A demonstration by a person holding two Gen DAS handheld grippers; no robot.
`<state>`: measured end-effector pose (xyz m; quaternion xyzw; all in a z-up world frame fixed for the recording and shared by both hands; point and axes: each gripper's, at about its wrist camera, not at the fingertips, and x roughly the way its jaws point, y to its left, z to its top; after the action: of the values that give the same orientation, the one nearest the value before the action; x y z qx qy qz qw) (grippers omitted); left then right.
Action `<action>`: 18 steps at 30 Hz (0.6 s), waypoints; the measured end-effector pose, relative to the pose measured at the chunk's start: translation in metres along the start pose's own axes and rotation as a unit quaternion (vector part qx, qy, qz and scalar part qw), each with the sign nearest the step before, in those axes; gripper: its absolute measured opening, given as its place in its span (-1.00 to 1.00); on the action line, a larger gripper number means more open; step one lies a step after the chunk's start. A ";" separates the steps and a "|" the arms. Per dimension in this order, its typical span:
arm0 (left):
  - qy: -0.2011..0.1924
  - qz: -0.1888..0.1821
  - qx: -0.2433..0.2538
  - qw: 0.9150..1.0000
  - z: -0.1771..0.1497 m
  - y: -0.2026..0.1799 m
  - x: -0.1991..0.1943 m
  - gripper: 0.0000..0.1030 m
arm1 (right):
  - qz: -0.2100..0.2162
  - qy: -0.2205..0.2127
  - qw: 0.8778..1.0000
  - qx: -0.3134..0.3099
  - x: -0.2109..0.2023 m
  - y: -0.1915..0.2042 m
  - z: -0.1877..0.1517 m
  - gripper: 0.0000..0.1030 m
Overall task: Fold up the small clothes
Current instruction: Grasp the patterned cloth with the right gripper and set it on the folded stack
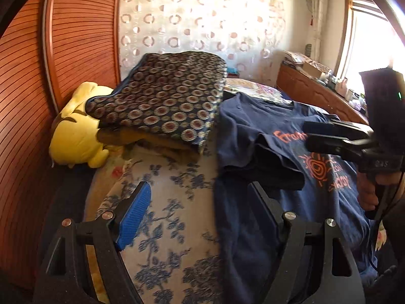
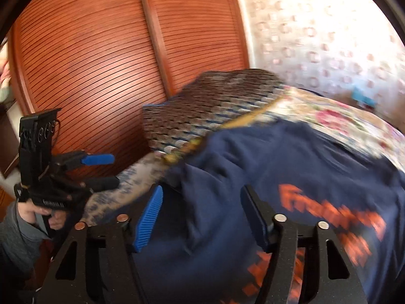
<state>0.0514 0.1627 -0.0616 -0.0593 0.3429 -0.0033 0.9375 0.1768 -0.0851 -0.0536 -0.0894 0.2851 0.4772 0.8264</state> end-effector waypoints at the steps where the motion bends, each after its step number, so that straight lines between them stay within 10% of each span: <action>1: -0.001 0.003 -0.002 1.000 -0.002 0.002 -0.001 0.54 | 0.011 0.006 1.000 -0.009 0.011 0.005 0.006 0.18; 10: -0.007 0.014 -0.018 1.000 -0.012 0.023 -0.011 0.54 | 0.017 0.098 0.993 -0.061 0.107 0.020 0.015 -0.12; 18: -0.002 0.002 -0.012 1.000 -0.014 0.014 -0.004 0.54 | 0.028 0.097 0.995 -0.009 0.109 -0.001 0.017 -0.89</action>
<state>0.0383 0.1752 -0.0713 -0.0699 0.3414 0.0033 0.9373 0.2256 0.0018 -0.1005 -0.1350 0.3617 0.4919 0.7803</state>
